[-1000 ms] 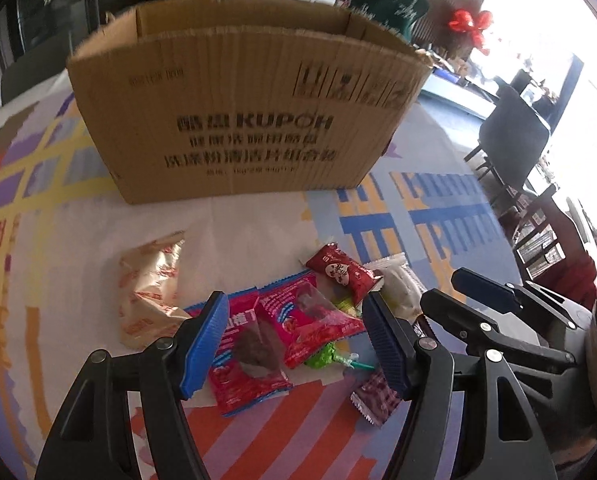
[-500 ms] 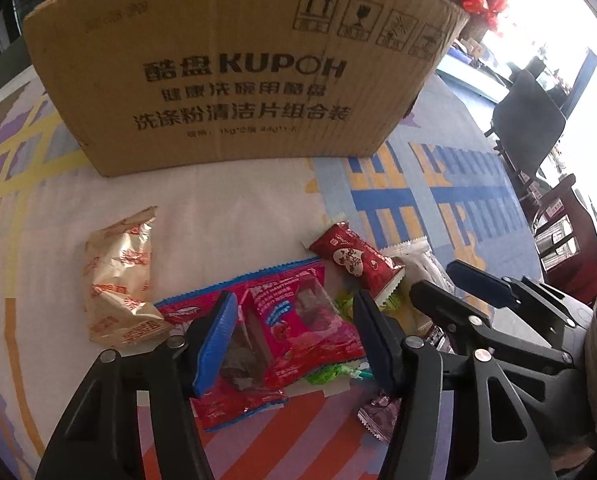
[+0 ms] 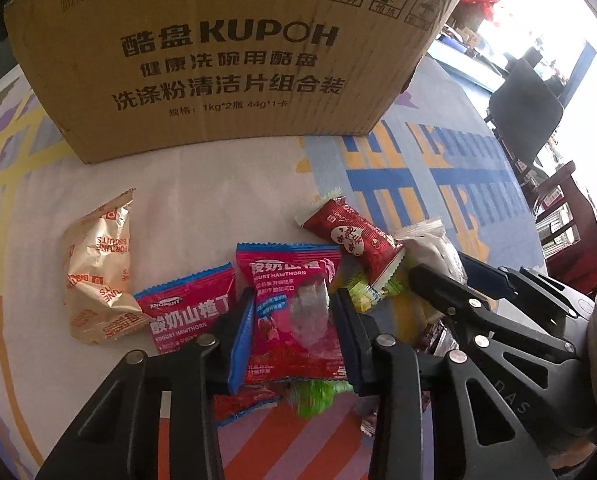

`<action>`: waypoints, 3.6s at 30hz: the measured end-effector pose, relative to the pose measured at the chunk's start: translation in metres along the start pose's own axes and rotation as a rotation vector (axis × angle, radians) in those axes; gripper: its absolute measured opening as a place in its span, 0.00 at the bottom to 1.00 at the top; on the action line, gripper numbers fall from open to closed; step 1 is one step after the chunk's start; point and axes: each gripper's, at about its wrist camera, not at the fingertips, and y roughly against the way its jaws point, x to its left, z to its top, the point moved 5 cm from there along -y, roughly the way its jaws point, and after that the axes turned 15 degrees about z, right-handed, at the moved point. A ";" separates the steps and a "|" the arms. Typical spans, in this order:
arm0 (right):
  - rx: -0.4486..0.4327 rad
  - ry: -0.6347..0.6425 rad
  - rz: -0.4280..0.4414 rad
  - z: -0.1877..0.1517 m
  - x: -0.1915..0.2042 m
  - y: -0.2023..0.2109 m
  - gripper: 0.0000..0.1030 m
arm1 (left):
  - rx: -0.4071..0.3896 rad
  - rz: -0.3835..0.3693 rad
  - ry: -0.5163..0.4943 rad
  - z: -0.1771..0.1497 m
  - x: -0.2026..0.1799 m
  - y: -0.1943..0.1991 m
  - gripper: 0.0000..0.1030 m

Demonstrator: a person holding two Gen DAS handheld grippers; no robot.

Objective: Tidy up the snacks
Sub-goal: 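Grasp the pink hawthorn packet with the left tool while the right tool grasps the white pastry, then carry both packets over the box and open both tools to drop them, then withdraw both open tools from the box and lower them toward the remaining snacks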

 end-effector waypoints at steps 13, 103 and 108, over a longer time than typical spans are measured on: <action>-0.085 0.017 -0.001 0.000 0.015 0.032 0.32 | -0.128 0.004 0.026 0.005 0.012 0.043 0.34; -0.036 0.321 0.001 0.130 0.127 0.051 0.50 | -0.333 0.245 -0.010 0.073 0.113 0.135 0.72; 0.026 0.339 -0.023 0.113 0.127 0.044 0.50 | -0.282 0.222 -0.020 0.058 0.112 0.120 0.73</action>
